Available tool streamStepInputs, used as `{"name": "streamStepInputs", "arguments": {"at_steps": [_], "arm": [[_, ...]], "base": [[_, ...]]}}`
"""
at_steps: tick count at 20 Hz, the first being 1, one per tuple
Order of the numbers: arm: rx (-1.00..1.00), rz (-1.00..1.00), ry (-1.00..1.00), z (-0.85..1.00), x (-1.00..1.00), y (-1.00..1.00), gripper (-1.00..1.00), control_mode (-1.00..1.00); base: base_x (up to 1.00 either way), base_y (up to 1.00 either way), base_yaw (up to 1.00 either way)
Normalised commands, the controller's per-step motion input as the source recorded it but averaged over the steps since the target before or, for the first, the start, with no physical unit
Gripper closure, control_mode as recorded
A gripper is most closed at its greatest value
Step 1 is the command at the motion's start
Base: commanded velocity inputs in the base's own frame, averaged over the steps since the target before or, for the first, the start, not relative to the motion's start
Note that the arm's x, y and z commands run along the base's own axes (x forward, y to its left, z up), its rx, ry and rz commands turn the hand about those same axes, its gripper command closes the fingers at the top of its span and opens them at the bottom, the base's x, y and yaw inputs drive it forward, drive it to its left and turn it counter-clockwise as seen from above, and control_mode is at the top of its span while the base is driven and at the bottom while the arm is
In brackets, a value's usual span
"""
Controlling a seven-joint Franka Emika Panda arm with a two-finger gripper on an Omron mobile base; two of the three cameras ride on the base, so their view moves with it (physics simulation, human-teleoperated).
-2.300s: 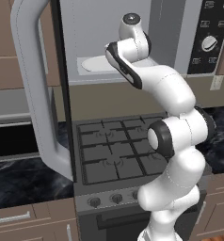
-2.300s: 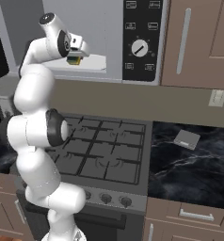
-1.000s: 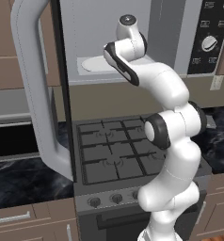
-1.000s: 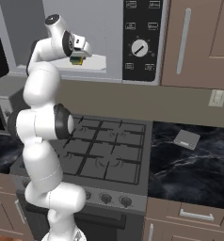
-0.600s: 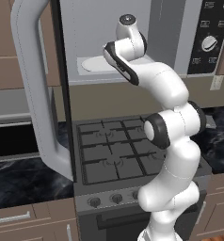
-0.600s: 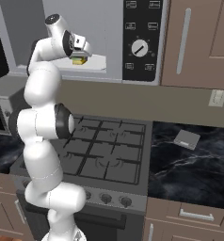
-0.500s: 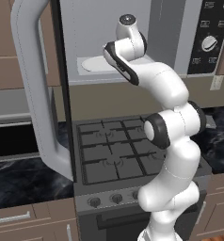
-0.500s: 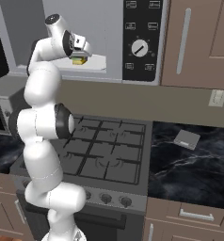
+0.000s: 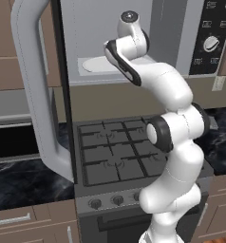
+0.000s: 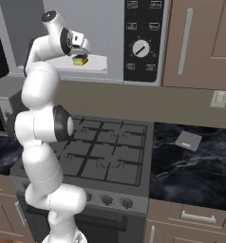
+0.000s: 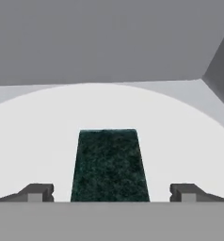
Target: Place the sponge inside the microwave to prepare for sanitizing.
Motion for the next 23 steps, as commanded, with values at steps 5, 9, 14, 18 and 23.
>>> {"name": "streamStepInputs", "arguments": {"at_steps": [5, 9, 14, 18, 23], "arm": [[0.0, 0.0, -0.14, 0.38, -0.43, 0.0, -1.0, -1.0], [0.0, 0.0, -0.08, 0.29, -0.64, 0.0, -1.0, -1.0], [0.0, 0.0, -0.07, 0.2, -0.91, -0.07, -1.0, -1.0], [0.0, 0.0, -0.04, 0.41, -1.0, -0.1, -1.0, -1.0], [0.0, 0.02, 0.01, 0.4, -1.0, -0.09, -1.0, -1.0]], "base": [[0.0, 0.0, 0.0], [0.0, 0.0, 0.0], [0.0, 0.0, 0.0], [0.0, 0.0, 0.0], [0.0, 0.0, 0.0]]}}
